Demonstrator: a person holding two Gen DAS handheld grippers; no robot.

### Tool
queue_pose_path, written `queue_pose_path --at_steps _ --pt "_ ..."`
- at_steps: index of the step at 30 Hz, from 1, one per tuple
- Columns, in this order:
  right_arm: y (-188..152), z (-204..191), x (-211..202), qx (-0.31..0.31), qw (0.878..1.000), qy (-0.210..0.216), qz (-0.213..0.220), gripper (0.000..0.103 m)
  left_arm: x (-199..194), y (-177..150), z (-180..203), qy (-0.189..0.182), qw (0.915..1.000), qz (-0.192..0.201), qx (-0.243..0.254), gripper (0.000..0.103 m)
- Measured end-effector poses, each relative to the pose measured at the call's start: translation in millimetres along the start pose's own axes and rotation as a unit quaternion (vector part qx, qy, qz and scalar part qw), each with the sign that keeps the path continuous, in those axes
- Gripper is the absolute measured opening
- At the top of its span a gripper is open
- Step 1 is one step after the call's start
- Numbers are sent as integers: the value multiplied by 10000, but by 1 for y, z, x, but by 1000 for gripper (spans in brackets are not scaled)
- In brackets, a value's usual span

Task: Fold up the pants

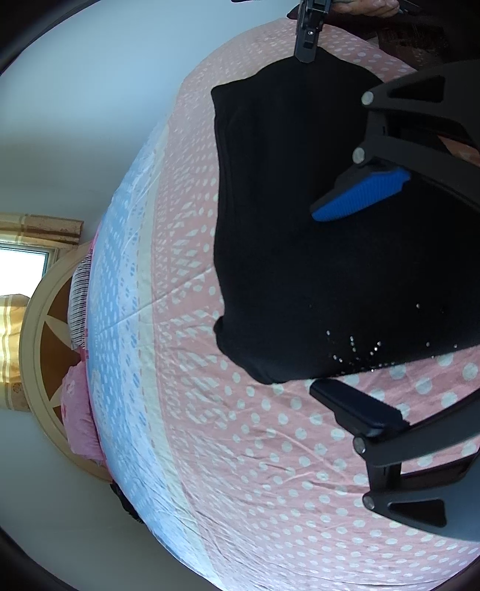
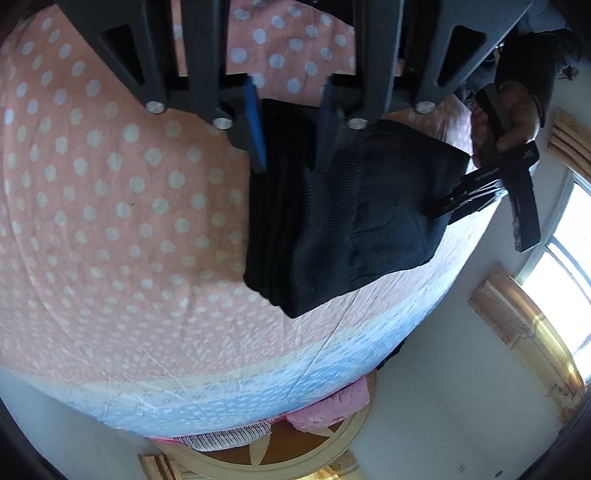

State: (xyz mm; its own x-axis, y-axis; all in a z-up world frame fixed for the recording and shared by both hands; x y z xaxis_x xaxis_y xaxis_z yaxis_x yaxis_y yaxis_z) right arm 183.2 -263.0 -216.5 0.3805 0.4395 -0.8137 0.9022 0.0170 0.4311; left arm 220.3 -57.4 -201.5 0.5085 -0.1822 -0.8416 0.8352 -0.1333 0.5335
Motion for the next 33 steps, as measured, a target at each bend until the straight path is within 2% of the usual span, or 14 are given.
queue_pose_path --at_steps 2,4,6,9,11,13,15,16,17,20,24,27,30,33 --pt "8 4 -14 -70 9981 -514 345 52 -3 1 3 26 10000 19 9 90" --pt "21 -3 -31 -154 9949 -674 731 52 -5 2 6 -4 10000 78 17 92" --pt "36 -21 -39 -316 9935 -442 1003 52 -4 1 8 28 10000 65 28 93" --pt "61 -55 -36 -544 9905 275 1232 52 -1 0 9 112 9999 18 55 93" --pt "76 -68 -20 -584 9901 500 1176 52 -2 0 9 129 9999 19 47 93" --pt "85 -67 0 -604 9916 304 1101 52 -1 0 9 154 9999 7 72 96" --pt "87 -52 29 -316 9971 100 685 52 1 -1 10 165 9998 -8 99 97" --pt "84 -41 44 -130 9989 151 418 52 3 -1 10 159 9998 -17 108 97" --pt "83 -38 48 -60 9987 274 427 52 5 -2 10 138 9998 -38 103 98" --pt "81 -36 40 -47 9973 500 542 52 8 -3 9 70 9999 -63 56 98" --pt "72 -39 15 -129 9963 152 840 52 6 -4 7 -15 10000 -79 2 98" --pt "54 -58 -1 -531 9939 119 964 53 1 -6 9 -20 10000 -60 34 98" --pt "28 -75 -2 -1042 9908 35 860 55 -3 -9 11 -45 10000 -46 61 98" --pt "6 -71 19 -1294 9902 -265 454 55 -6 -12 13 -68 9999 -33 81 98"
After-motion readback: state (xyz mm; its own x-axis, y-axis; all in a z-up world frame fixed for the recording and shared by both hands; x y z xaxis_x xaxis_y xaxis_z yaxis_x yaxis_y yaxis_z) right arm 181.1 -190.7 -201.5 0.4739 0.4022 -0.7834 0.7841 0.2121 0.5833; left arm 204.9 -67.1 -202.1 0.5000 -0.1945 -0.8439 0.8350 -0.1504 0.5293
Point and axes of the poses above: each gripper's, at about its wrist camera, not at the fingertips, and x roughly the way its jaws point, z to its right, y to its top, the point moved 9 cm from there along x, roughly the way its jaws point, and after that the axes turned 11 degrees about -z, right-handed, at the moved point
